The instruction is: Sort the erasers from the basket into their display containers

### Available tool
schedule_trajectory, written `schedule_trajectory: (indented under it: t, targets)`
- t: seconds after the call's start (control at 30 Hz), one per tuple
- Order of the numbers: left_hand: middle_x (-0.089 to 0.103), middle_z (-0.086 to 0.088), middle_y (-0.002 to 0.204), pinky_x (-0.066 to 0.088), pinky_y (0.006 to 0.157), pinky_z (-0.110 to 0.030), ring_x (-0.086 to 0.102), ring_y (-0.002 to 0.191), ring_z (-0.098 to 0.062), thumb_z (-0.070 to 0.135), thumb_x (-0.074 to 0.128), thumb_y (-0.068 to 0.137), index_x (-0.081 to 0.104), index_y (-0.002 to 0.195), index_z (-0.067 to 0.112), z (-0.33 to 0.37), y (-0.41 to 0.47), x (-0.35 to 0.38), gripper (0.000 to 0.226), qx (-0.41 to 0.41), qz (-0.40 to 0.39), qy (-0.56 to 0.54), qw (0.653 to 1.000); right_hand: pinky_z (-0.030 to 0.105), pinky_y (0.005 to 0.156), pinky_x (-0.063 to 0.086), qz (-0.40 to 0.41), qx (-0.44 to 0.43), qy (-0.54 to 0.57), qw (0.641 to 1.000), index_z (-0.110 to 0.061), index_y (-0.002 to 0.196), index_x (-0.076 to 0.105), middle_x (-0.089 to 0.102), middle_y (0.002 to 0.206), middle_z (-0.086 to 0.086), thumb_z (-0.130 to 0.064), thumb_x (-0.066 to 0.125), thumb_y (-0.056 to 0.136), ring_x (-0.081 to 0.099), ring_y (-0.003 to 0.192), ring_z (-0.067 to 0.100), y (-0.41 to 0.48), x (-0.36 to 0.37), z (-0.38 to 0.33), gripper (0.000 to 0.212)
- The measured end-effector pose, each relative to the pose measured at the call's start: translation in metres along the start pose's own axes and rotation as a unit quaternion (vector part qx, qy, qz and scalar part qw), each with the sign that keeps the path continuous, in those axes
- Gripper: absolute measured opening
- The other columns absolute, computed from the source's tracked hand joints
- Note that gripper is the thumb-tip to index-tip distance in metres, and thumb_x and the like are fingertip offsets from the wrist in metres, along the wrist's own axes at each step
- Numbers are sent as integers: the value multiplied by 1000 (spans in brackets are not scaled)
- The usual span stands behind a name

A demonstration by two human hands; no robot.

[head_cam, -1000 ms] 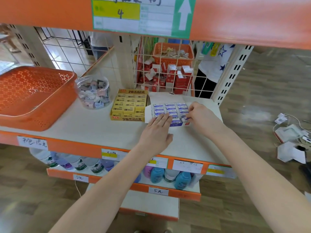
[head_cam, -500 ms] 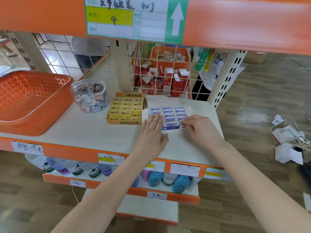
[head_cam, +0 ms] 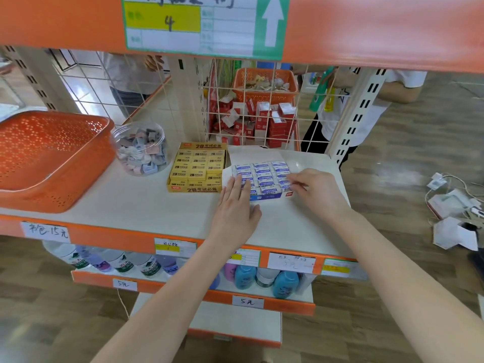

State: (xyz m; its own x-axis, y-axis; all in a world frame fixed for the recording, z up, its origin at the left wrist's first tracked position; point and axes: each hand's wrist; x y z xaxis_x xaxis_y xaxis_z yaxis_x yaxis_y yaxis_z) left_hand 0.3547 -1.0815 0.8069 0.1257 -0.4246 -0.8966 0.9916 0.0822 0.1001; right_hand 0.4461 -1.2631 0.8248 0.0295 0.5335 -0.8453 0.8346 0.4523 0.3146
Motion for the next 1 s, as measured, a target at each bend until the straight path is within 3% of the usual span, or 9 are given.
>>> schedule_trajectory:
  t: [0.1,0.27,0.57,0.77,0.9,1.0]
  targets:
    - [-2,-5,160,-10,112,-23,-9,147,-16,33,37,100,9,152,12,0,0,0,62,-1,0,-5,1000,24,89,42,-11,-31,-33,999,-2,98,73,68,102,14,0,64,84,65,93,30,1,3,4,17]
    - [-1,-5,160,-5,116,-25,-8,147,-16,31,37,100,10,152,12,-1,-1,-1,61,1,0,-14,1000,34,86,45,50,-66,-45,996,2,88,74,69,92,15,7,68,76,68,83,30,-13,14,4,14]
    - [-1,-5,160,-4,116,-25,-8,147,-15,30,37,100,11,152,12,-1,-1,-1,60,-1,0,-16,1000,34,83,53,94,-38,27,994,3,89,73,68,93,15,5,69,78,67,82,27,-16,17,2,12]
    - [0,-5,160,-4,116,-25,-7,147,-16,29,38,100,12,152,12,0,0,-1,60,-2,1,-16,1000,16,66,41,109,-6,2,994,-2,85,75,67,76,11,-1,71,78,62,65,25,-17,12,1,8]
    - [0,-5,160,-4,116,-25,-7,147,-16,29,38,100,12,152,12,0,0,-1,60,-1,1,-16,1000,23,76,37,30,18,-49,998,-5,95,74,64,91,9,-8,63,85,55,92,28,-15,10,2,15]
    - [0,-5,160,-5,115,-24,-7,147,-16,30,38,100,12,152,13,0,-1,0,60,-3,5,-14,1000,23,81,36,14,30,-34,999,-6,97,74,58,104,8,-13,62,87,50,100,25,-14,2,1,17]
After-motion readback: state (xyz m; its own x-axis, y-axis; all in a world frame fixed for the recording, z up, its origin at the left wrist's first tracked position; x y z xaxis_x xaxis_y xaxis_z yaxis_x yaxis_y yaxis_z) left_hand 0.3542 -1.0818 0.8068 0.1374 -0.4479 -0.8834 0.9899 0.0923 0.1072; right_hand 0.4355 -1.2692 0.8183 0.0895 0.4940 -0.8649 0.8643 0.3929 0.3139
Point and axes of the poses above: each hand's wrist, its own y-axis towards the middle knuckle, its own x-axis out of the palm, z = x × y
